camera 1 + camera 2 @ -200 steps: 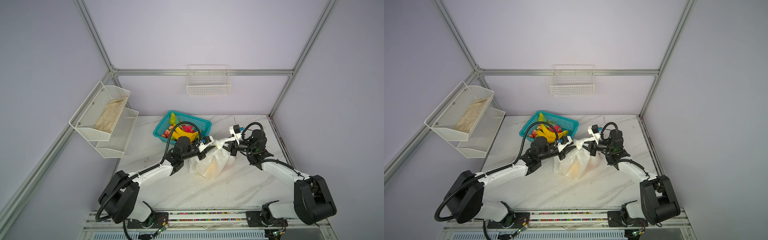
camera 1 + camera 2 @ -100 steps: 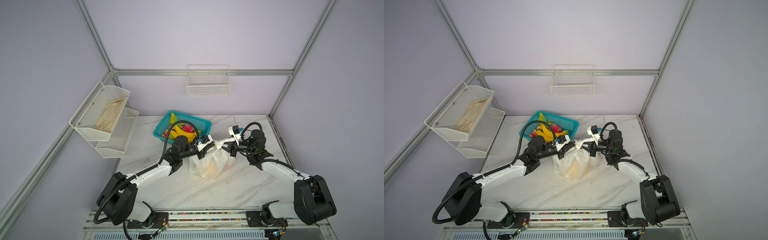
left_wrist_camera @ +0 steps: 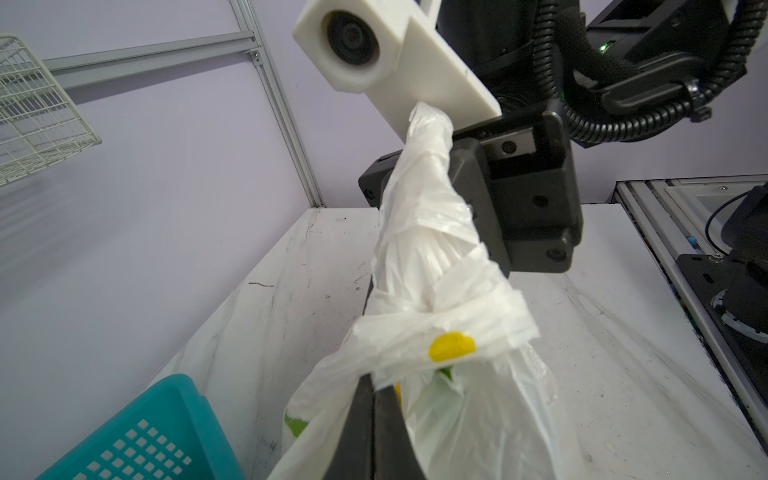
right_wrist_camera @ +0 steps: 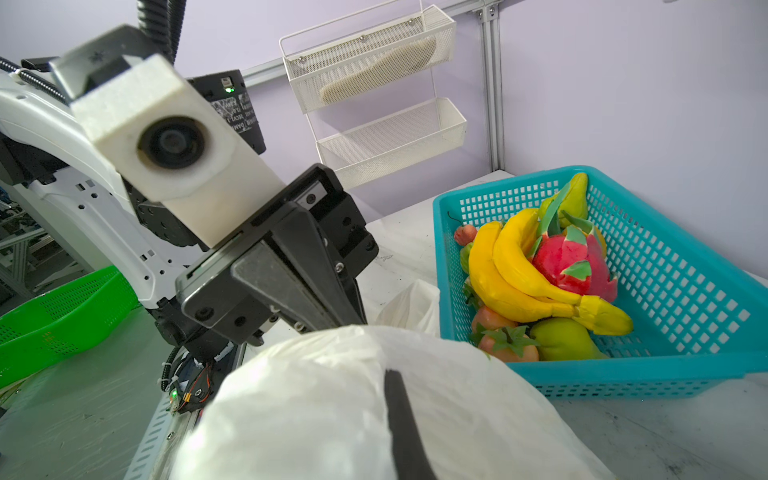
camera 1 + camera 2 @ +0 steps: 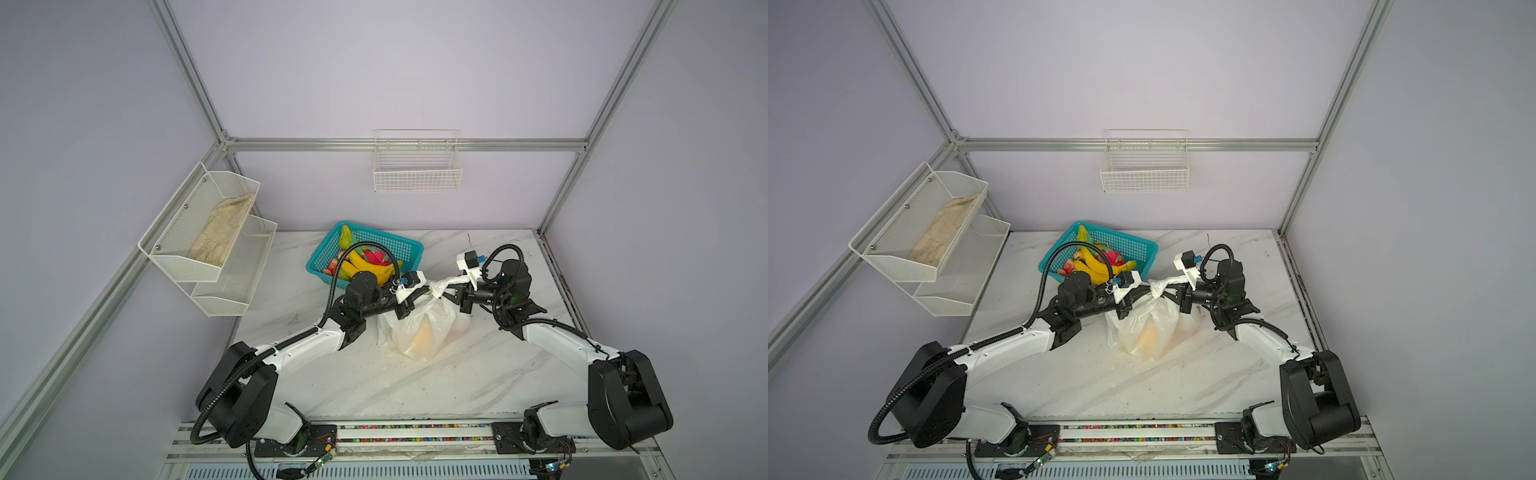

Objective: Place the fake fruits into the plastic bag and tie a complex knot

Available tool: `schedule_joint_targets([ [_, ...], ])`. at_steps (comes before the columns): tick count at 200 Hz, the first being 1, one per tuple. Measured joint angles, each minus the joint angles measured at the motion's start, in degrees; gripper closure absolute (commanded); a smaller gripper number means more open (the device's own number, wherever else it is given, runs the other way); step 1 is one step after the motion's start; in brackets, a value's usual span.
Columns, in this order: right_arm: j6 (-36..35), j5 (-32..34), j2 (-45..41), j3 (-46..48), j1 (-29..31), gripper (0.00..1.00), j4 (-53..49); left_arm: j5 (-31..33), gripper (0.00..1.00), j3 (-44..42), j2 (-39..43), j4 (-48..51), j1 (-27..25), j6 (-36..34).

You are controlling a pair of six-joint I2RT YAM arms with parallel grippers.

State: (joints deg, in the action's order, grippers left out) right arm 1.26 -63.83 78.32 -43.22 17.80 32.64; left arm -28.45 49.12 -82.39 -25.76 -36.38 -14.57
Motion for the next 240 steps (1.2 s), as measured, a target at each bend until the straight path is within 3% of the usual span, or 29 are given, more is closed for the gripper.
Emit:
schedule_joint_targets([
  [101, -1.68, 7.85, -2.32, 0.13, 0.24, 0.67, -2.27, 2.25, 1.00, -1.14, 2.60, 1.11, 1.97, 0.04],
  [136, -0.42, 14.62, -8.04, 2.23, 0.24, 0.49, -3.41, 2.80, 1.00, -1.25, 2.71, 1.22, 2.14, 0.46],
  [181, 0.35, 23.98, -17.53, 4.72, 0.24, 0.47, -9.44, 3.19, 1.00, -1.25, 3.15, 1.38, 2.25, 1.27],
  [201, 0.85, 26.73, -21.77, 4.87, 0.24, 0.50, -12.79, 3.28, 1.00, -1.25, 3.39, 1.40, 2.25, 1.66],
  [240, 1.86, 26.36, -26.27, 4.76, 0.31, 0.55, -15.91, 3.34, 1.00, -1.22, 3.41, 1.49, 2.25, 1.81],
])
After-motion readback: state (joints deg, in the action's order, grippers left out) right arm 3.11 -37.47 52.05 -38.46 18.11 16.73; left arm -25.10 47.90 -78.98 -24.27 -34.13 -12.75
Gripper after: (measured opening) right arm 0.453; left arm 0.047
